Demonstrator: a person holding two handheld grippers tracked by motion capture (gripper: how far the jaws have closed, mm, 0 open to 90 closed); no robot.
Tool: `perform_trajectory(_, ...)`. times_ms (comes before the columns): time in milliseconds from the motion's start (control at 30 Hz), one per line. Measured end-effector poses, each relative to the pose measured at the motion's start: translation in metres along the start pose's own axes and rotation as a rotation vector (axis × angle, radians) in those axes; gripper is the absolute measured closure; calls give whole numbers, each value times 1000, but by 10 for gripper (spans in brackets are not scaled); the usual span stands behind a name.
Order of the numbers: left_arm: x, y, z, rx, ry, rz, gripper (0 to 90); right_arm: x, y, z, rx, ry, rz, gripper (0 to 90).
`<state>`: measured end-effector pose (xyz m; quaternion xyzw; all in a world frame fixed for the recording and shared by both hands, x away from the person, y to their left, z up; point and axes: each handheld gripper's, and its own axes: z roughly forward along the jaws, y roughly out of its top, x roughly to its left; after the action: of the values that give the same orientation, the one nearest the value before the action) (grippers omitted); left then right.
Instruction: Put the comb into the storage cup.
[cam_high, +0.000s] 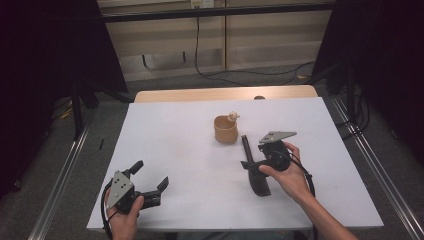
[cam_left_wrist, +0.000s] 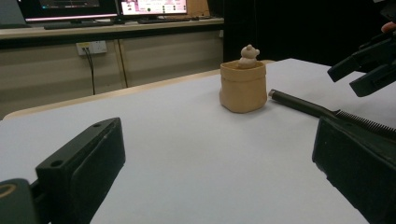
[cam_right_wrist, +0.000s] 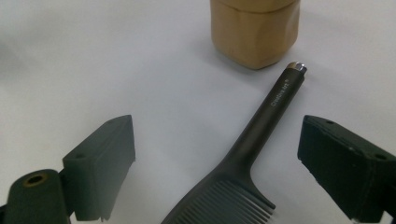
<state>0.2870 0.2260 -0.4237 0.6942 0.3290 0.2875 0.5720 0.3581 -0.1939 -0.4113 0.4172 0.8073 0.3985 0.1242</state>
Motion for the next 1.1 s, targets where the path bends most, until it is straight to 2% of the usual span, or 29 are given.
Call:
perform_trajectory(67, 0, 0, 0, -1, 0, -3, 26, -4, 4, 1, 45, 39, 27, 124)
perform_trajectory(100, 0, 0, 0, 1, 0, -2, 26, -5, 6, 2, 49, 53, 43, 120)
perform_trajectory(233, 0, 0, 0, 3, 0, 1, 26, -8, 11, 5, 50, 33, 53, 85)
perform_trajectory(400, 0, 0, 1, 6, -3, 1, 26, -11, 15, 13, 98, 12, 50, 39)
perform_trajectory(500, 0, 0, 1, 5, -5, 0, 26, -13, 16, 16, 109, 5, 51, 51)
perform_trajectory(600, 0, 0, 1, 5, -4, 0, 26, -15, 19, 19, 138, -12, 55, 59)
perform_trajectory(700, 0, 0, 0, 0, -2, 1, 26, -17, 21, 23, 182, 4, 73, 103)
perform_trajectory(933, 0, 0, 1, 4, -3, -1, 26, -22, 28, 31, 234, -26, 101, 122)
perform_trajectory(1033, 0, 0, 1, 1, -5, -1, 26, -24, 30, 34, 263, -30, 103, 177)
perform_trajectory(1100, 0, 0, 1, 2, -3, -3, 26, -24, 30, 35, 281, -37, 110, 168)
